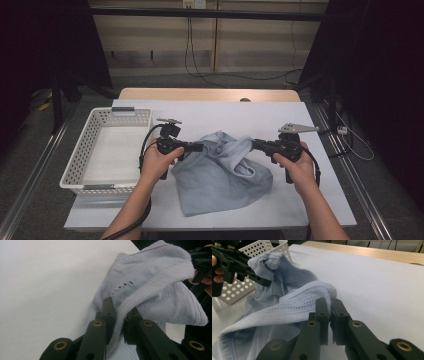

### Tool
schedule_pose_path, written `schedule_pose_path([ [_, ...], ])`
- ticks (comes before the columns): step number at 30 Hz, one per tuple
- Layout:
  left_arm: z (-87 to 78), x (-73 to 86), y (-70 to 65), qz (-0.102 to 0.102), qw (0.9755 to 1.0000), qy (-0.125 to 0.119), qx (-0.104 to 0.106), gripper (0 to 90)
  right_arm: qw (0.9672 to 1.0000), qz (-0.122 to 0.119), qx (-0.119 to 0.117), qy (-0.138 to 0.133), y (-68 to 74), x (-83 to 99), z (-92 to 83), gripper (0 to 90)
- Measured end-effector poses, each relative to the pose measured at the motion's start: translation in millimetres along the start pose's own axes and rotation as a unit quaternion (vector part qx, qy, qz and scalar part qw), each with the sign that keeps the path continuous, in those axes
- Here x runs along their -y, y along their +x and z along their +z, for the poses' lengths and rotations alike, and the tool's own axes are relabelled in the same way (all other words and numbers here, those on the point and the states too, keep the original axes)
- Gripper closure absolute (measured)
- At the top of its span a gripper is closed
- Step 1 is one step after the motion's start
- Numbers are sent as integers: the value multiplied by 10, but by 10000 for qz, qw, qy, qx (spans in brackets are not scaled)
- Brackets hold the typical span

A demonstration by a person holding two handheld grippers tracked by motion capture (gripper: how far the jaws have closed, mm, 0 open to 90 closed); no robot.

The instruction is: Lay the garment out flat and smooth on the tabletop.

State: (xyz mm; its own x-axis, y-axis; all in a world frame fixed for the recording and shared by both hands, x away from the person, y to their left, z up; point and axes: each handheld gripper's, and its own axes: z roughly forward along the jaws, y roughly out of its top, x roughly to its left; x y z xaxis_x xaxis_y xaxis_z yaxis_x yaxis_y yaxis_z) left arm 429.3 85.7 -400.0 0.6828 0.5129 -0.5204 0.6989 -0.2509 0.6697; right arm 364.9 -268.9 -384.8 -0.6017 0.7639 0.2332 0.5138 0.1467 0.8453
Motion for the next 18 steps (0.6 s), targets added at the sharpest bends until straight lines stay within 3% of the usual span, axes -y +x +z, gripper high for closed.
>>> schedule_pose_path([
  [6,16,7,-5,28,10000,66,2,822,10000,-2,-12,16,16,13,38,854],
  [12,44,22,-15,33,9999,125,11,822,9992,-157,-68,363,89,90,150,852],
  [18,17,11,-19,31,10000,61,2,822,9994,-112,-11,336,94,123,168,854],
])
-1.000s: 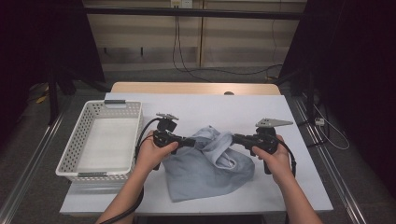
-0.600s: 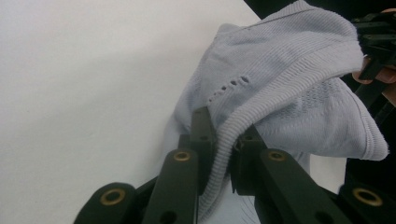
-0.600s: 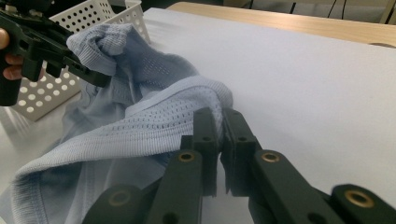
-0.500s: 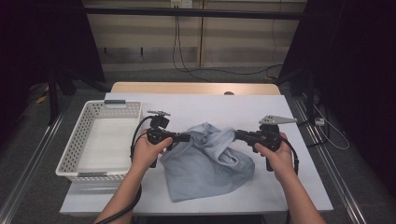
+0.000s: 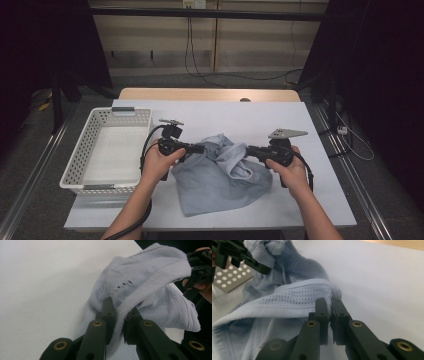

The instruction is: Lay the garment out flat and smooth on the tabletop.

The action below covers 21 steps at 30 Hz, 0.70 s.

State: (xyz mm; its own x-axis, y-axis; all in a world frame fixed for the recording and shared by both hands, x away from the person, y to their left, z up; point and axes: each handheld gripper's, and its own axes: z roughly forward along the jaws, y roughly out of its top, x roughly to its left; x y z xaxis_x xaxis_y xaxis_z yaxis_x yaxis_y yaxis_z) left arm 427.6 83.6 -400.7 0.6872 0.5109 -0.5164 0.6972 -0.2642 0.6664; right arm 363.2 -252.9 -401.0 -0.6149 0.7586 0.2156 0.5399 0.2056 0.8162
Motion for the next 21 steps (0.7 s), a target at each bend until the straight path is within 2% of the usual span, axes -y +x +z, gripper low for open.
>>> schedule_pose_path([
  [10,-11,-5,19,-7,10000,-70,1,818,9999,29,35,-158,-42,-68,-117,855],
  [19,62,6,79,168,9996,-77,-205,641,9995,-60,-289,134,70,50,56,855],
  [21,77,-10,78,250,9993,-108,-263,572,9992,-68,-348,177,98,78,103,856],
])
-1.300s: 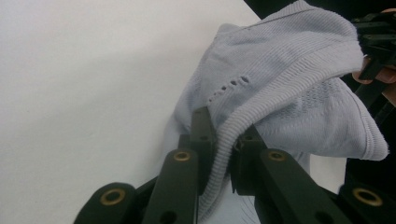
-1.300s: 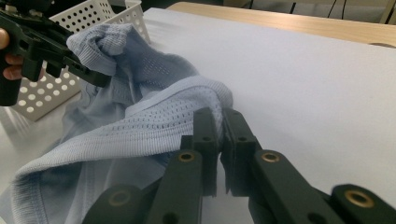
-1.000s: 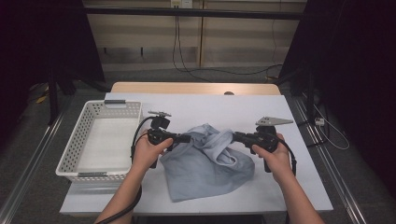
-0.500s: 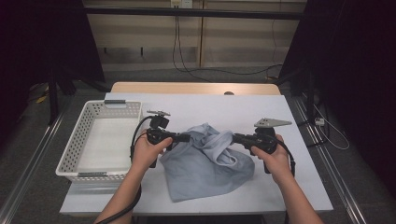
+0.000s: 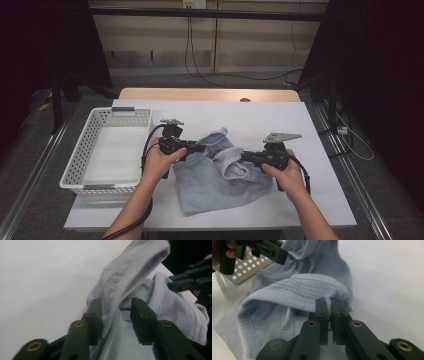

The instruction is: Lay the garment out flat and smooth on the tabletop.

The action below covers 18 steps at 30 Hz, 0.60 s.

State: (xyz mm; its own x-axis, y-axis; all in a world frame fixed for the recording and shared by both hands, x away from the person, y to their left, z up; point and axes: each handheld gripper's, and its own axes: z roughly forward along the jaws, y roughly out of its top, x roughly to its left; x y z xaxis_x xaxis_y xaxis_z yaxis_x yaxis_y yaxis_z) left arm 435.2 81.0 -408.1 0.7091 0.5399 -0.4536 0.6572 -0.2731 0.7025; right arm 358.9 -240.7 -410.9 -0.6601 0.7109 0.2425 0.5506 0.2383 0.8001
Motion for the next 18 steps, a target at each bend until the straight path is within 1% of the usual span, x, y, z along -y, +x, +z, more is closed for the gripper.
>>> schedule_pose_path([
  [2,25,-21,-13,39,10000,-20,-34,515,9999,43,-119,26,21,19,38,857],
  [3,38,-33,-21,60,10000,-44,-65,478,9999,24,-143,46,34,26,57,857],
  [4,50,-49,-25,98,9999,-44,-84,459,9998,19,-157,80,49,32,75,857],
  [5,67,-60,-32,113,9998,-97,-117,440,9998,-10,-177,103,59,39,94,857],
  [6,88,-86,-35,198,9997,-98,-145,440,9997,-12,-195,119,70,42,105,857],
  [7,101,-104,-35,236,9996,-64,-153,447,9997,-34,-211,140,81,48,127,857],
  [8,127,-134,-38,274,9994,-58,-209,449,9996,-50,-218,155,87,51,138,857],
  [10,162,-187,-38,358,9991,-76,-207,460,9995,-55,-248,183,105,56,163,857],
  [12,187,-236,-35,406,9987,-120,-278,501,9993,-79,-273,234,119,59,179,857],
  [13,198,-258,-36,398,9988,-70,-265,553,9993,-90,-273,235,126,59,185,857],
  [14,209,-273,-41,400,9988,-86,-270,591,9993,-92,-282,241,129,59,187,857],
  [15,208,-290,-45,377,9990,-38,-226,659,9993,-90,-279,244,131,58,185,857],
  [18,186,-328,-55,174,9998,-41,-125,812,9994,-106,-245,230,121,54,162,857],
])
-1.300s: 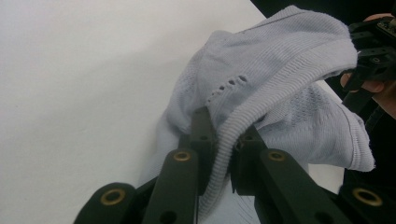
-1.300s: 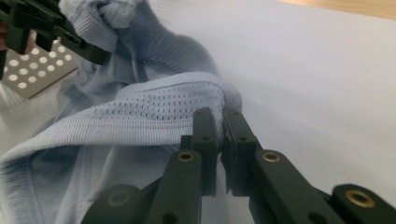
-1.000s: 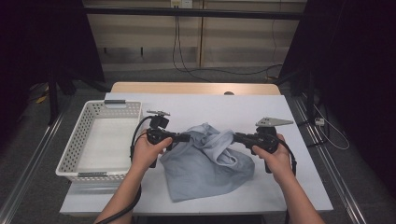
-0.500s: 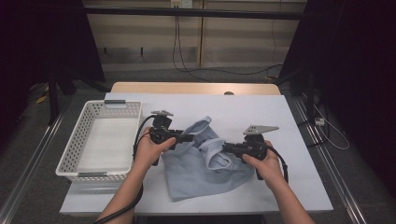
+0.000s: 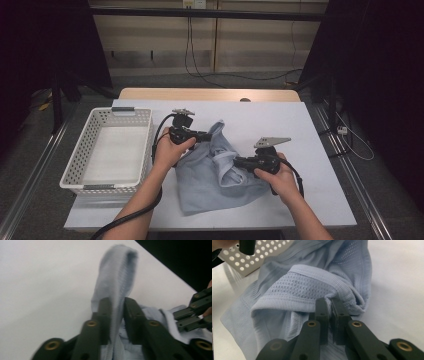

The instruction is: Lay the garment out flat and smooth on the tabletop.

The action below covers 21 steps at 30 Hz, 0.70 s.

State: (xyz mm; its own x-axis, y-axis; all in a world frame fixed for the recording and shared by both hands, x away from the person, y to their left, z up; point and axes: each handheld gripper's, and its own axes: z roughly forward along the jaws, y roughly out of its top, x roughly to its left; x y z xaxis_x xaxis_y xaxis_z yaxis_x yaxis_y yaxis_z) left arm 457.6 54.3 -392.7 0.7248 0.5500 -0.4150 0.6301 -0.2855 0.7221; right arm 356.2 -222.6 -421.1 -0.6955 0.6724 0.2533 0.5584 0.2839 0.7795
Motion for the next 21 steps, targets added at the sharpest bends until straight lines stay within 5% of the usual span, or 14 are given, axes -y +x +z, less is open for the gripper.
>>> schedule_pose_path([
  [6,-101,-47,-35,-58,9999,78,32,871,9992,115,243,-302,-93,-70,-223,859],
  [13,-198,-95,-41,-211,9994,-72,258,873,9949,206,547,-821,-227,-300,-594,861],
  [21,-302,-305,-29,-242,9990,-285,264,876,9903,183,886,-1056,-367,-613,-784,864],
])
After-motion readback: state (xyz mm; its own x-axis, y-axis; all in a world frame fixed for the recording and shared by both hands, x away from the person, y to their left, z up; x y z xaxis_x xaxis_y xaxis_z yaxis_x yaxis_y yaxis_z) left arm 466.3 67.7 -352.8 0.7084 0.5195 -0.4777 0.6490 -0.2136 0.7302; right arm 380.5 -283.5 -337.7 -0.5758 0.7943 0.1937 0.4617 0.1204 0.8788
